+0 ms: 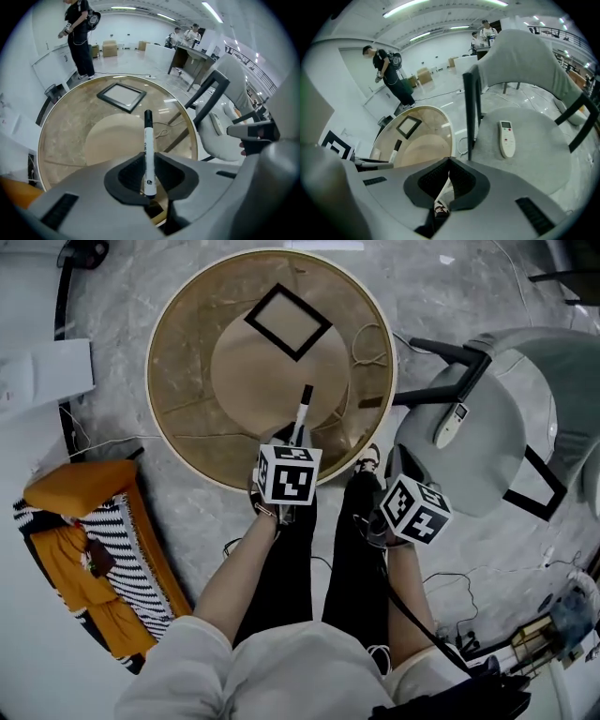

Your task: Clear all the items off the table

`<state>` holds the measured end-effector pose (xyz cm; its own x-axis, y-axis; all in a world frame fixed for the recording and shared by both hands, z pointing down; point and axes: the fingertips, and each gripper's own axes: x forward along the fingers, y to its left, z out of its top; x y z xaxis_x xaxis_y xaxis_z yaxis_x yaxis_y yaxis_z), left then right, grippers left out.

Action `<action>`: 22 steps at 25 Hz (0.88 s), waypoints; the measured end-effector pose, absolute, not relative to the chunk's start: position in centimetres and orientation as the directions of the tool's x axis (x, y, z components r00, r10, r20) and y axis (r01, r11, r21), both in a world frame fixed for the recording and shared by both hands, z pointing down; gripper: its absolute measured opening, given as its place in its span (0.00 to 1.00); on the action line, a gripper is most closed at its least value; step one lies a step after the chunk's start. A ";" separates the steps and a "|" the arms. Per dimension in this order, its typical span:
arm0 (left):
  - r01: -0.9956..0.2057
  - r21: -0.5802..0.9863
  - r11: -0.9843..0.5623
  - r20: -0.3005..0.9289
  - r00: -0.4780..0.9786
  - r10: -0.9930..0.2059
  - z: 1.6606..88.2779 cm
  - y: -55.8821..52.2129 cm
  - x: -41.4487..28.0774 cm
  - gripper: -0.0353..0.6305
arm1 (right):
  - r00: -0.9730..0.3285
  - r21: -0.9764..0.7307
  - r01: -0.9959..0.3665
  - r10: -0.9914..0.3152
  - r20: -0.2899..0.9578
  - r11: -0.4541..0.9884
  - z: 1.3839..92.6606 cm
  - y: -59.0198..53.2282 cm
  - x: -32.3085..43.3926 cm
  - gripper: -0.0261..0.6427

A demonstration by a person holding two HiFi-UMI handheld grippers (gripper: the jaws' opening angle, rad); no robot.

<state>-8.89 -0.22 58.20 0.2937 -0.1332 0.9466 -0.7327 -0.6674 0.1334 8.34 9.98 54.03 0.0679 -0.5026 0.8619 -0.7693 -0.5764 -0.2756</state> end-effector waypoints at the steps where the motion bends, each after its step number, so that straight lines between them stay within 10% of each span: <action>1: -0.716 0.134 -0.685 0.946 0.298 -0.126 58.2 0.5 -7.9 0.16 | 0.080 -0.275 -0.759 -0.503 0.861 -0.591 53.9 10.7 9.2 0.08; 22: -0.417 0.176 -0.892 0.940 0.340 0.026 57.4 14.9 12.6 0.16 | 0.260 -0.269 -0.484 -0.431 0.864 -0.833 55.1 27.3 23.4 0.08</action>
